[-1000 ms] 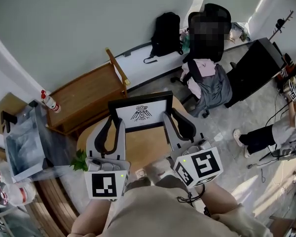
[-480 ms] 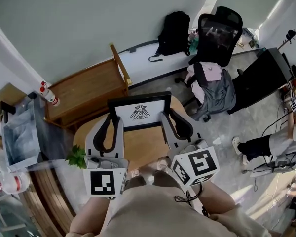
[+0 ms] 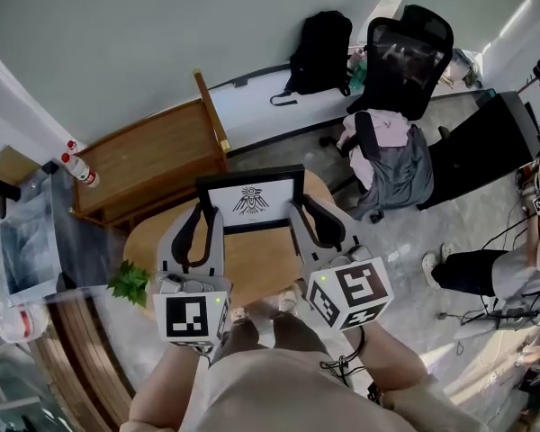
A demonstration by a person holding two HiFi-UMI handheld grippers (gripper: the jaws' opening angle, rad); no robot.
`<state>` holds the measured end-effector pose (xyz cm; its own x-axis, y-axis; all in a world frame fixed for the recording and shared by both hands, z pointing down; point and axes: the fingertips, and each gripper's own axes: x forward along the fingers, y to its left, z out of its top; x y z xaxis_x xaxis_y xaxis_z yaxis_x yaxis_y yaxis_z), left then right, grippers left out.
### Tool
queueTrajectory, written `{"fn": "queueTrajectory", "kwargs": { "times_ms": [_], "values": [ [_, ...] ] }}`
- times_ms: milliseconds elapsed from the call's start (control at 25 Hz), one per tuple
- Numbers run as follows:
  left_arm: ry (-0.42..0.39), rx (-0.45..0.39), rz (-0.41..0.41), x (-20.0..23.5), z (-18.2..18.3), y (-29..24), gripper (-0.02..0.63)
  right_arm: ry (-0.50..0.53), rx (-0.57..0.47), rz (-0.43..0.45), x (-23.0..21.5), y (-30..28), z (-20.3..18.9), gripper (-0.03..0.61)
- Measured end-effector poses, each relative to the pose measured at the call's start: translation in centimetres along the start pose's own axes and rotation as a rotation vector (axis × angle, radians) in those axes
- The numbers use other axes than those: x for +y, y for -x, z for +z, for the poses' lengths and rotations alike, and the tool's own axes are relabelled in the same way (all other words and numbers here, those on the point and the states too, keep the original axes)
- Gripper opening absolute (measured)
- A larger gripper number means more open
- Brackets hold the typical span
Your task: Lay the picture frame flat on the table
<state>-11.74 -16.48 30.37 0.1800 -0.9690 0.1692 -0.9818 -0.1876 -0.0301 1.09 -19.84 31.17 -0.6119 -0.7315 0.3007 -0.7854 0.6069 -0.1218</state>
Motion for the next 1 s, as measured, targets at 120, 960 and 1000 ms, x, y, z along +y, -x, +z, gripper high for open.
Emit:
{"fn": "queueTrajectory", "kwargs": {
  "times_ms": [120, 960, 1000],
  "values": [
    [0.048, 0.046, 0.003, 0.2, -2.8, -2.2, 0.081, 0.018, 0.041, -0.013, -1.4, -1.7, -1.7, 0.057],
    [0.245, 0.379, -0.006, 1.9, -29.6, -14.2, 0.072, -0.2, 0.408, -0.045, -8.4, -15.9, -27.4, 0.057],
    [0.252, 0.399, -0.006, 1.9, -31.1, -14.5, 0.072, -0.211, 0.428, -0.047, -8.5, -16.3, -28.9, 0.057]
  ]
}}
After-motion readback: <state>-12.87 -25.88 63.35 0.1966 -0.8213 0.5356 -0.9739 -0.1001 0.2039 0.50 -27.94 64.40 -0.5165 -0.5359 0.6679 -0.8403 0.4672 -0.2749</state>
